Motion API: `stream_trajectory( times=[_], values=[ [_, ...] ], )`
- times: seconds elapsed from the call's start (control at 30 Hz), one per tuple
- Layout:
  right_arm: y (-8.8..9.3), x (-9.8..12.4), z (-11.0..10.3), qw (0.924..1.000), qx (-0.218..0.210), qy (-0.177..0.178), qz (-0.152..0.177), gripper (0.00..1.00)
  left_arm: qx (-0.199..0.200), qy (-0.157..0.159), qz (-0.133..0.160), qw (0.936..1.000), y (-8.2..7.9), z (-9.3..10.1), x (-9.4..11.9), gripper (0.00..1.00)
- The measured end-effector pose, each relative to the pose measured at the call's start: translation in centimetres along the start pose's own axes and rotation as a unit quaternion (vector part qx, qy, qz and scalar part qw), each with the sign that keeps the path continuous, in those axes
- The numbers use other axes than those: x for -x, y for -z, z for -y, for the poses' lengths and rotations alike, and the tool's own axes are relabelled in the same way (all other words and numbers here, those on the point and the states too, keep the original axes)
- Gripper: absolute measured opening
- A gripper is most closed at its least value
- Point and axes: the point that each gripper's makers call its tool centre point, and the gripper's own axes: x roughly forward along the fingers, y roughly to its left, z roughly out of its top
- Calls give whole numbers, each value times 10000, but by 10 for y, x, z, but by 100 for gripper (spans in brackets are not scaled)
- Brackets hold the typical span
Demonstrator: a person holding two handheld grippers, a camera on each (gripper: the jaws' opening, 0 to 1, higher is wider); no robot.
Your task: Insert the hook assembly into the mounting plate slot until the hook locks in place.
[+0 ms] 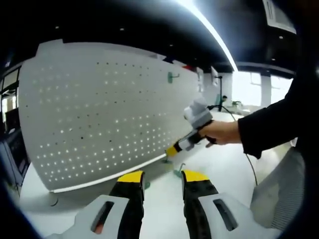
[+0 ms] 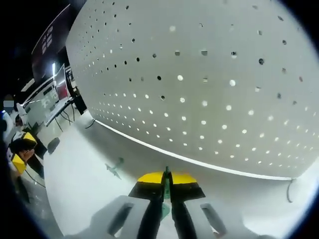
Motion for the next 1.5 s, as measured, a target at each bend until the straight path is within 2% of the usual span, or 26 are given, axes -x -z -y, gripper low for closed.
stream_trajectory(
  times=[0.43, 0.7, 0.93, 1.23, 1.5],
  values=[
    [-32, 36, -21, 9979, 35, -90, 634, 1, -38, 35, -26, 10000, -1, 5, -1, 30],
    [-52, 65, -42, 9939, 85, -211, 1079, 1, -67, 82, 5, 9999, -10, 10, -4, 30],
    [-61, 85, -59, 9904, 145, -341, 1330, 1, -66, 126, 55, 9999, -21, 14, -7, 30],
    [-78, 111, -95, 9833, 320, -635, 1675, 1, -38, 247, 74, 9997, -33, 25, -15, 29],
    [-83, 120, -122, 9786, 494, -856, 1804, 1, -49, 309, 110, 9995, -43, 26, -22, 29]
  ],
)
